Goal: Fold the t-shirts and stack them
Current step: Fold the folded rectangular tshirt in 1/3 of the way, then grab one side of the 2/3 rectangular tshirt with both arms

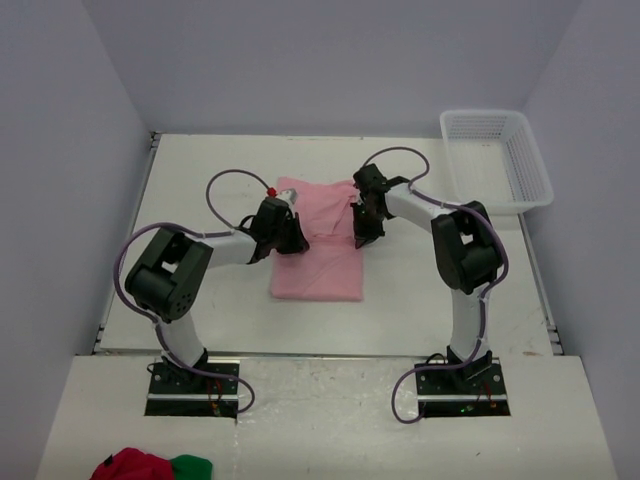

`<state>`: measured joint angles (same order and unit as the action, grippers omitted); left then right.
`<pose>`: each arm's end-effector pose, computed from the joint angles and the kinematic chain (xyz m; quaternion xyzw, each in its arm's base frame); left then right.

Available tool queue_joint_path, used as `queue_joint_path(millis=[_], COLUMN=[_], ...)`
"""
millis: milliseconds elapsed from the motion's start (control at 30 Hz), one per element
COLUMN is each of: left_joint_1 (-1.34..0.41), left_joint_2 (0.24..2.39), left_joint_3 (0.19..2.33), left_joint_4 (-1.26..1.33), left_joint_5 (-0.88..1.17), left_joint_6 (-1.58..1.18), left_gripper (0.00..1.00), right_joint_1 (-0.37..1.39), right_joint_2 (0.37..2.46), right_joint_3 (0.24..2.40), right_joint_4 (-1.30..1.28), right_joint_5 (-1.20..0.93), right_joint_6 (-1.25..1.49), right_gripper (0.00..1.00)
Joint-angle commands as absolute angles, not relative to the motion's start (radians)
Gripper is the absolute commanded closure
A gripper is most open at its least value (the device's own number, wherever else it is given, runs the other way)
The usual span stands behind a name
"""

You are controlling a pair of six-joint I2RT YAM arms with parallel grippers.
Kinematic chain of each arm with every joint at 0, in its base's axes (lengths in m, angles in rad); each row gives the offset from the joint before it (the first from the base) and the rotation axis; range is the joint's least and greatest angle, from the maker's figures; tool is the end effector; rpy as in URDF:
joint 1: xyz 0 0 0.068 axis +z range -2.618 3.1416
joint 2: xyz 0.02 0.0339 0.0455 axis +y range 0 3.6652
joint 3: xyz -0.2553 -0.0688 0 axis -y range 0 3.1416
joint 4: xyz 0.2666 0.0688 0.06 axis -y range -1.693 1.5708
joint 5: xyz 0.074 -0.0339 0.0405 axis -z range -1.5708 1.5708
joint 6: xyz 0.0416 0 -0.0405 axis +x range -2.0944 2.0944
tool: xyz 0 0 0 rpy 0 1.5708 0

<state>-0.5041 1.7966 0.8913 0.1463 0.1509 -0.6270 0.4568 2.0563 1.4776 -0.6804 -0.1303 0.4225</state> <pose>0.3231 -0.1854 0.1104 -0.0266 0.9162 -0.2695 0.2953 0.3840 0.1947 0.1340 -0.0270 0.9855 0.1241 0.1128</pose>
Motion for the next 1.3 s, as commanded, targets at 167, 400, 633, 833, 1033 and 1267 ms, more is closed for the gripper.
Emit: queue_joint_path(millis=[167,400,633,833,1033,1267], left_joint_1=[-0.505,-0.509,-0.462,-0.379,-0.321,-0.318], left_joint_2=[1.628,1.430,1.292,1.230,1.186,1.175], left_joint_3=[0.836,0.865,0.807,0.637,0.439,0.371], left_joint_4=[0.078,-0.104,-0.167,-0.111,-0.018,0.044], left_joint_5=[0.083,-0.050,0.134,0.415,0.511,0.555], left_joint_6=[-0.565,-0.537,-0.600,-0.643,-0.689,-0.698], left_gripper=[1.00,0.84,0.56,0.51,0.52,0.53], right_joint_1=[0.449,0.453,0.434,0.436,0.434,0.436], right_joint_2=[1.870,1.590,1.370,1.203,1.178,1.256], right_joint_3=[1.480,1.333,1.083,0.832,0.678,0.588], right_joint_4=[-0.655,-0.634,-0.560,-0.416,-0.307,-0.170], right_joint_5=[-0.087,-0.086,-0.263,-0.343,-0.422,-0.466], right_joint_6=[0.365,0.386,0.469,0.541,0.604,0.666], right_gripper=[1.00,0.90,0.29,0.31,0.36,0.47])
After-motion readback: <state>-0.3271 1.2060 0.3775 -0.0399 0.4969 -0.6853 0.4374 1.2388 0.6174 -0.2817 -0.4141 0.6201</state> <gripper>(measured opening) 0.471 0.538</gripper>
